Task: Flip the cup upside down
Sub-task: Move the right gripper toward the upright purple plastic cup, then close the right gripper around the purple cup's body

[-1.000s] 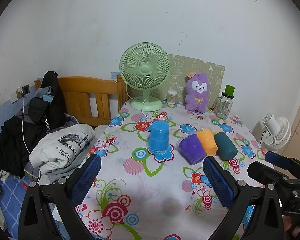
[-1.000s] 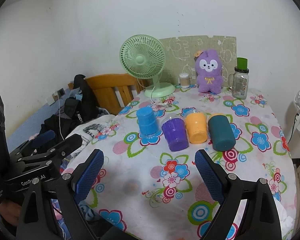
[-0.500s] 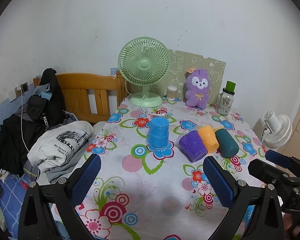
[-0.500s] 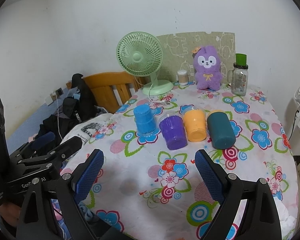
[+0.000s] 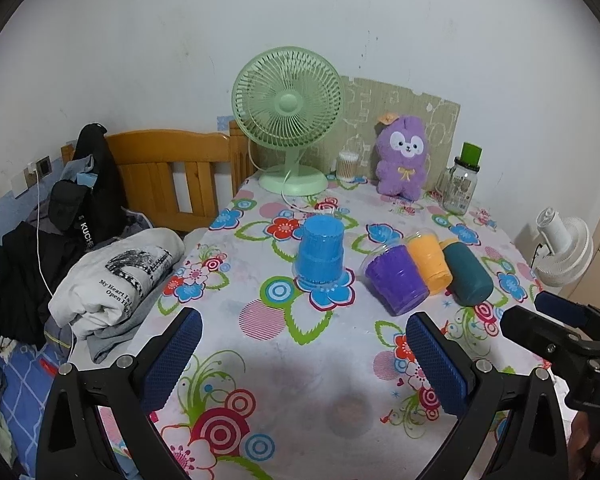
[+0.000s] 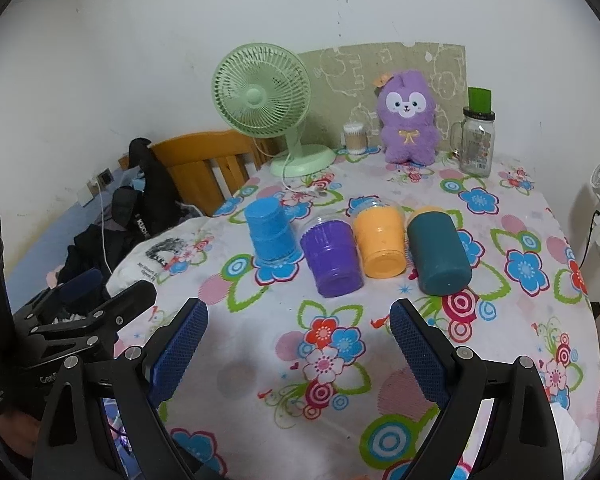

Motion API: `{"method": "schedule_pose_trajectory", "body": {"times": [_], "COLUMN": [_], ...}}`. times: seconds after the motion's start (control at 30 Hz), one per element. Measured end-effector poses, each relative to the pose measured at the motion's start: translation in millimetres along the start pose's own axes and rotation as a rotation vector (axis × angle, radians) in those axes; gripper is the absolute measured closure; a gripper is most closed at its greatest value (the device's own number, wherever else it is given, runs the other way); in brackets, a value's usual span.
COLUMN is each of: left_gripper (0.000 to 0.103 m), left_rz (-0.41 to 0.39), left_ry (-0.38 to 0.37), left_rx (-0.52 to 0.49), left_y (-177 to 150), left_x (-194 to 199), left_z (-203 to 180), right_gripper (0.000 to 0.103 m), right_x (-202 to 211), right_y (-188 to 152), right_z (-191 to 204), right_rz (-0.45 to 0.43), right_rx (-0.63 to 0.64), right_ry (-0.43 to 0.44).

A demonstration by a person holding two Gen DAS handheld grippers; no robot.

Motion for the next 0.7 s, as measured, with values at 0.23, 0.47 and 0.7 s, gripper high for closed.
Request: {"method": "schedule_pose_trajectory", "body": {"times": [0.23,0.47,0.7], "left_gripper": [0.000,0.000,0.000], "left_rz": [0.062,0.117,0.176], "left_ry": [-0.019,-0.025,-0.025], "left_rx": [-0.033,-0.064,-0.098], "left_y": [0.2,-0.9,-3.5], "left_x": [-33.6,-70.7,-102.5], "left_z": [-6.4,-16.8,-25.0], "right_gripper": [0.009,0.009,0.009], "right_x": [-32.9,-70.8,-111.8], "right_y": [6.9,15.6,20.6], "right_z": [-14.6,-26.9,-23.4], "right_rz": [0.051,0.115,0.183], "right_rx": [-0.001,0.007,0.066], "right_ry": [-0.019,-0.026,-0.022]}}
Point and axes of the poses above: each gripper's, at about its wrist camera, not at the fingertips, and x roughly against the way its jaws point, z to its left, y to its top, the point moved 1 cm from there along -x, roughly the way its jaws point, and after that the axes turned 4 degrees about -z, right-handed, at the moved point
